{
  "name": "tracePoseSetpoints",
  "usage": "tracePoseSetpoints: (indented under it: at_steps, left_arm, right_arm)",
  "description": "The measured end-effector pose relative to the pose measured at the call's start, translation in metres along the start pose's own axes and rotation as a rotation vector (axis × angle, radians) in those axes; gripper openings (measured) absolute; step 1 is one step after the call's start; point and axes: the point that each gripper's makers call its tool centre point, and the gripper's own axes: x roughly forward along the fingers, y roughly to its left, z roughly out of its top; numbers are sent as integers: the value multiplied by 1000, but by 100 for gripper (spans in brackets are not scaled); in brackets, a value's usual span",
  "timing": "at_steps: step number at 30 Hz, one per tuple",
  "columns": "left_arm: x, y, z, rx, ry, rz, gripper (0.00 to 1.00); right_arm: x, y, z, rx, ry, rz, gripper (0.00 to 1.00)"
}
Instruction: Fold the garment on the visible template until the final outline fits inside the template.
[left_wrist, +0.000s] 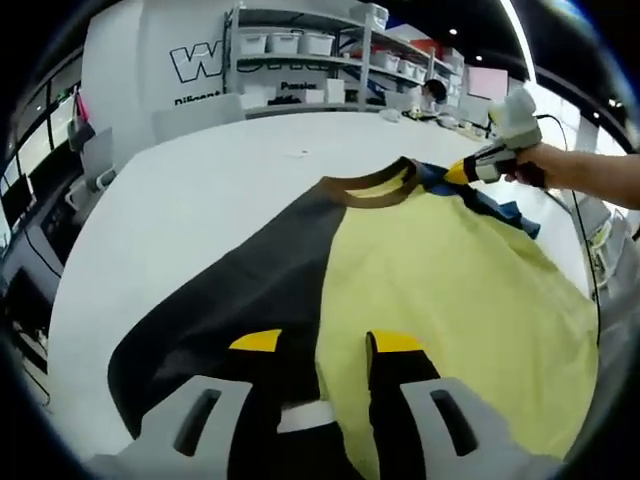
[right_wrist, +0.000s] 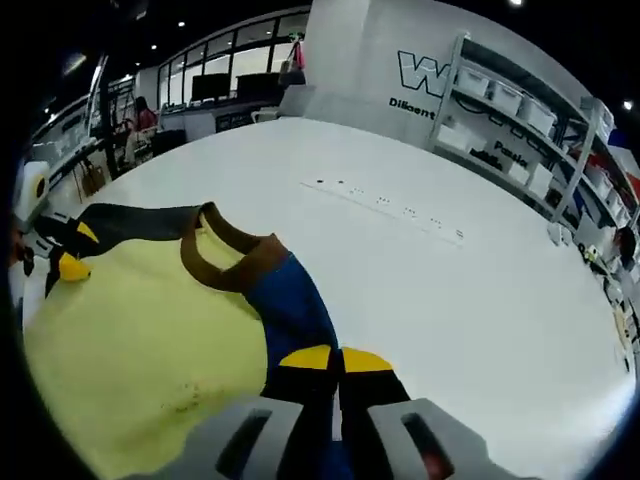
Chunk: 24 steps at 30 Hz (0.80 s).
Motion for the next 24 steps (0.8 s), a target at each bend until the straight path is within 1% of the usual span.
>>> tracePoseSetpoints:
  at_steps: [2, 5, 10, 15, 17, 18, 20, 21, 24]
  left_arm:
    - [0, 0, 0, 2, -1, 4, 28]
    - [1, 0, 1, 2, -1, 8, 29]
    - [2, -1, 2, 18, -5, 12, 30]
    - [2, -3, 3, 17, -6, 15, 32]
    - [3, -3, 3, 31, -5, 16, 32]
    - [4, -3, 4, 34, -7, 18, 33]
    - [4, -2, 5, 26, -13, 20, 33]
    - [5, -1, 5, 25, -16, 21, 33]
    - [6, -2, 6, 29, -29, 12, 35]
  right_arm:
    - [3, -2, 1, 10, 8, 5, 0]
    - [9, -2, 1, -40, 29, 0, 0]
    - [16, -4, 0, -43, 46, 2, 0]
    - [17, -5, -3, -66, 59, -1, 0]
    - [19, -6, -1, -69, 62, 1, 0]
    - [19, -7, 1, -84, 72, -2, 0]
    - [18, -12, 6, -87, 66, -17, 0]
    - [16, -16, 9, -75, 51, -35, 3]
    - [7, -19, 12, -45, 32, -36, 4]
